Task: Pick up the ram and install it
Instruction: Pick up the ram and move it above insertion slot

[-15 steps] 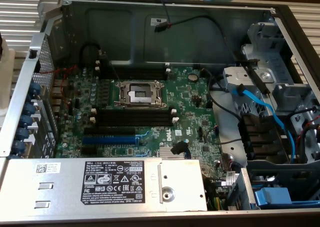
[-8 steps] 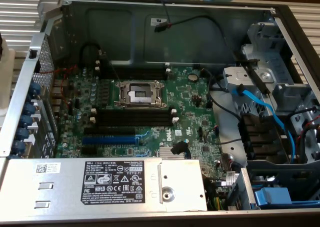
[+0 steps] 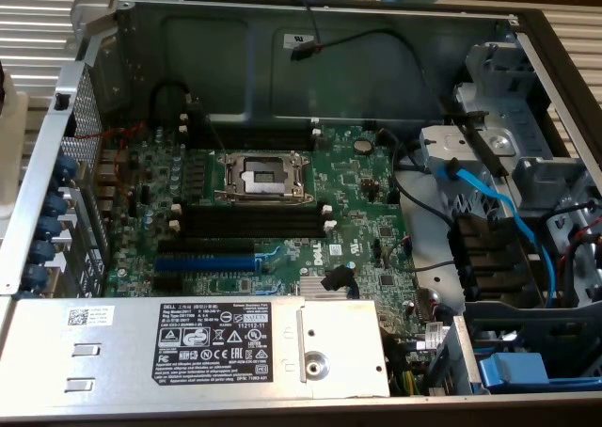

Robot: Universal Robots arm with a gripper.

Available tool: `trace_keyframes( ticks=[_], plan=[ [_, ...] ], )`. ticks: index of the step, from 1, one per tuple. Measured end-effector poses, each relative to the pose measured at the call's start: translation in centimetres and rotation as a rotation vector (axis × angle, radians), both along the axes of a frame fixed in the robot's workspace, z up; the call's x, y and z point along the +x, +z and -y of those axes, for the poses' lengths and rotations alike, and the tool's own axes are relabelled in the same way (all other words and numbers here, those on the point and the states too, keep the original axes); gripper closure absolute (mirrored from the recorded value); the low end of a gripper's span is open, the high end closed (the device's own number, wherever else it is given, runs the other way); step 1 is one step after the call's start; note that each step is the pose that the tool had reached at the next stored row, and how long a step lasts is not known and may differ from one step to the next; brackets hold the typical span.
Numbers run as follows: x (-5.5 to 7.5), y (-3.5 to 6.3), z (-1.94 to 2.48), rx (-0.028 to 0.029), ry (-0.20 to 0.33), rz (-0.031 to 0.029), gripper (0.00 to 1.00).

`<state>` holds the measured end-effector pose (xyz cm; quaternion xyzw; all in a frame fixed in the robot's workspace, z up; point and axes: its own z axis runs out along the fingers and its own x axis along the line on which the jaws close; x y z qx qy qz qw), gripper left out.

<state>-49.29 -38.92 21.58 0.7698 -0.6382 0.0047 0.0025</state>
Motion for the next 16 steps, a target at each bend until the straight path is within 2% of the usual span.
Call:
trace_keyframes(
  ticks=[3,9,16],
  plan=[
    [0.0,-0.62,0.00,-0.0025,0.000,0.0066,0.69],
    [0.0,-1.46,0.01,-0.0124,0.000,0.0070,0.69],
    [0.0,-1.49,0.01,-0.0124,0.000,0.0072,0.69]
  ],
)
